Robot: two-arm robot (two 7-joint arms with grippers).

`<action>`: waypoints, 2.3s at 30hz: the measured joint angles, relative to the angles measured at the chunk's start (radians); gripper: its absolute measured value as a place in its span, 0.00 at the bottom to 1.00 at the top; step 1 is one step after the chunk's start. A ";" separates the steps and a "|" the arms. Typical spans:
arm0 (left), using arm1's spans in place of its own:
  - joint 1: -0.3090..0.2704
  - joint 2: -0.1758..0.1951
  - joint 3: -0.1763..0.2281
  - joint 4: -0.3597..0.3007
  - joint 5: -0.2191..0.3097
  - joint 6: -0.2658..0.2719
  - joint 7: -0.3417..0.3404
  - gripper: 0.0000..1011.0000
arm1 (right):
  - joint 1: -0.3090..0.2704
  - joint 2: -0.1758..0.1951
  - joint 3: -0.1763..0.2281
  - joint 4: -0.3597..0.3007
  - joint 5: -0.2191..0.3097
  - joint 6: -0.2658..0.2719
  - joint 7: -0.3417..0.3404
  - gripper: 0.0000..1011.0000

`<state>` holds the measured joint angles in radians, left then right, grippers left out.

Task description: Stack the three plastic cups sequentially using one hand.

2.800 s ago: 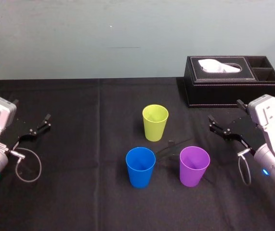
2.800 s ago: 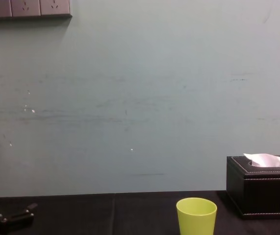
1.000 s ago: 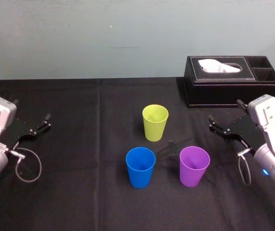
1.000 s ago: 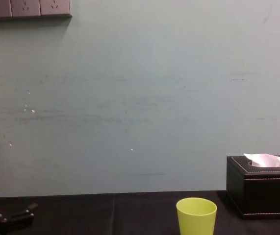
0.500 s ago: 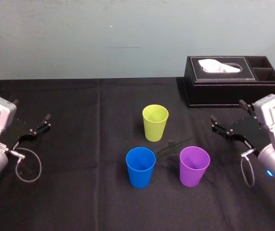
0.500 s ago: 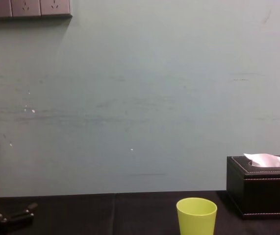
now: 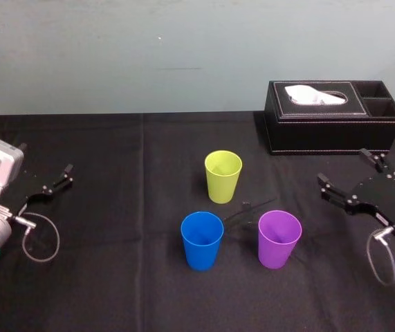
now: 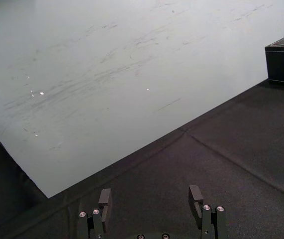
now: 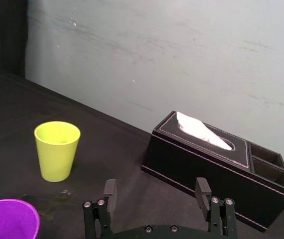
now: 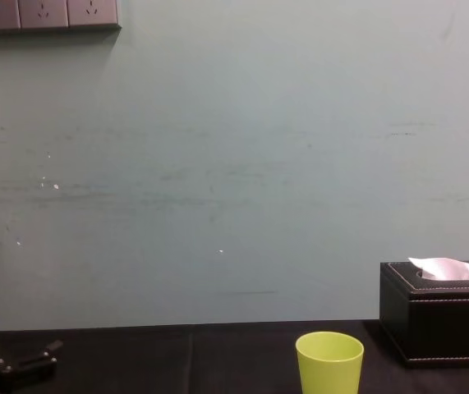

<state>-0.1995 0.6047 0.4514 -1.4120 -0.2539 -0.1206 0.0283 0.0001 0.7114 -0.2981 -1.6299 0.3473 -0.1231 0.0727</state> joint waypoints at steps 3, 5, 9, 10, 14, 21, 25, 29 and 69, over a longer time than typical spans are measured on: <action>0.000 0.000 0.000 0.000 0.000 0.000 0.000 1.00 | -0.059 0.030 0.036 -0.050 0.015 -0.017 0.017 0.99; 0.000 0.000 0.000 0.000 0.000 0.000 0.000 1.00 | -0.083 0.043 0.050 -0.069 0.022 -0.024 0.027 0.99; 0.000 0.000 0.000 0.000 0.000 0.000 0.000 1.00 | -0.140 0.067 0.079 -0.108 0.043 -0.039 0.054 0.99; 0.000 0.000 0.000 0.000 0.000 0.000 0.000 1.00 | -0.161 0.075 0.088 -0.121 0.048 -0.044 0.065 0.99; 0.000 0.000 0.000 0.000 0.000 0.000 0.000 1.00 | -0.201 0.087 0.101 -0.141 0.055 -0.054 0.088 0.99; 0.000 0.000 0.000 0.000 0.000 0.000 0.000 1.00 | -0.249 0.090 0.110 -0.156 0.061 -0.056 0.124 0.99; 0.000 0.000 0.000 0.000 0.000 0.000 0.000 1.00 | -0.267 0.090 0.114 -0.162 0.065 -0.057 0.145 0.99; 0.000 0.000 0.000 0.000 0.000 0.000 0.000 1.00 | -0.284 0.087 0.116 -0.170 0.067 -0.058 0.167 0.99; 0.000 0.000 0.000 0.000 0.000 0.000 0.000 1.00 | -0.244 -0.046 0.080 -0.108 0.022 0.017 0.283 0.99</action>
<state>-0.1995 0.6047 0.4514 -1.4120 -0.2539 -0.1205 0.0283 -0.2440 0.6657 -0.2180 -1.7382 0.3691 -0.1063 0.3559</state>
